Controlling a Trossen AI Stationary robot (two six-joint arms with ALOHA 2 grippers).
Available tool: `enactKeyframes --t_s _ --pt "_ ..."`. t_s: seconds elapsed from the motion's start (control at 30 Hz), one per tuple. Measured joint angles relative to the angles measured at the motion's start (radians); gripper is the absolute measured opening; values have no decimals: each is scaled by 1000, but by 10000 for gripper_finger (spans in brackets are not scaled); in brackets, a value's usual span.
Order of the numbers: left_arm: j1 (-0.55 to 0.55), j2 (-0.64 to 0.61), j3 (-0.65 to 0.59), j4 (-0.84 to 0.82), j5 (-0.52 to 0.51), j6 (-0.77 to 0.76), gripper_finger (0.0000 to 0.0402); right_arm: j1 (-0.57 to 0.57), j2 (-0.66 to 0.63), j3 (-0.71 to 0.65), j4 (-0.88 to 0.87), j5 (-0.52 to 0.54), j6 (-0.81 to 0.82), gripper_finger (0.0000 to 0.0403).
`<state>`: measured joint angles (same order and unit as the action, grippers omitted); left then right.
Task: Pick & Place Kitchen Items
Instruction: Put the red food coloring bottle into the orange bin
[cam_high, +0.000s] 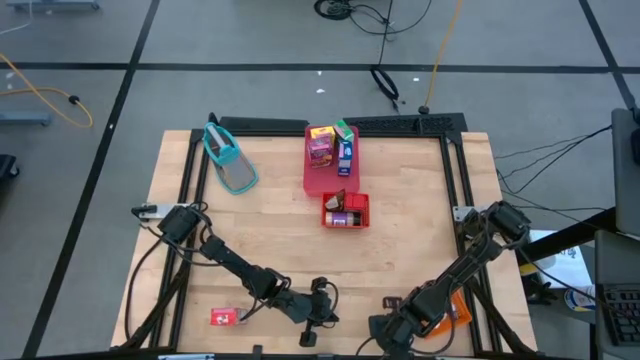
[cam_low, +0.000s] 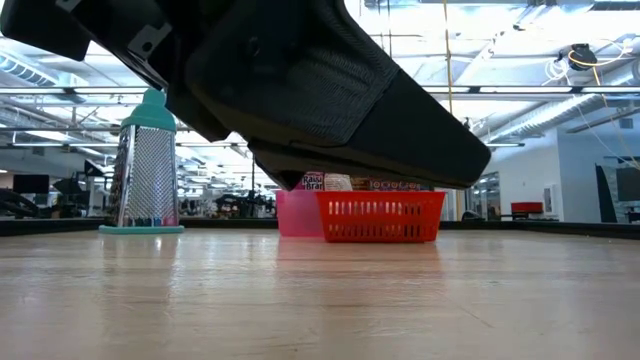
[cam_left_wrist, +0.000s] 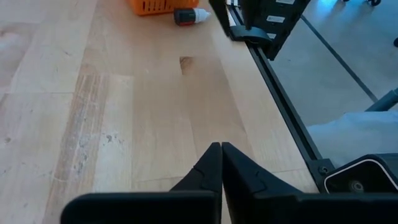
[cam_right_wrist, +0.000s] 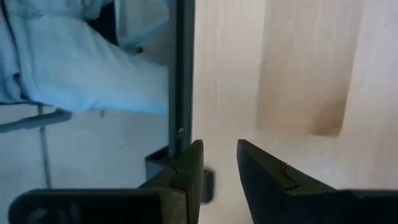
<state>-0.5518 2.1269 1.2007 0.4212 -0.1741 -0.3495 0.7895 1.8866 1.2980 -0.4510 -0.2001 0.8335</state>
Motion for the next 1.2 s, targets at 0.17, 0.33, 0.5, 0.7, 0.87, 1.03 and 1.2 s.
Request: enactKeyframes --t_s 0.17,0.33,0.5,0.7,0.87,1.03,1.2 --pt "0 0 0 0 0 0 7 -12 -39 1 -108 -1 10 79" --pt "0 0 0 -1 0 -2 24 7 -70 2 -262 17 30 51" --pt "0 0 0 -1 0 -4 27 42 -68 2 -278 9 106 26" --pt "0 0 0 -1 0 -5 11 71 -68 2 -232 -12 150 2" --pt "1 0 0 -2 0 -6 2 77 -68 2 -234 -11 166 1" --pt "1 0 0 -2 0 -8 18 83 -51 0 -237 -14 168 1" --pt "1 0 0 -2 0 -8 28 84 -45 0 -238 -14 179 1"
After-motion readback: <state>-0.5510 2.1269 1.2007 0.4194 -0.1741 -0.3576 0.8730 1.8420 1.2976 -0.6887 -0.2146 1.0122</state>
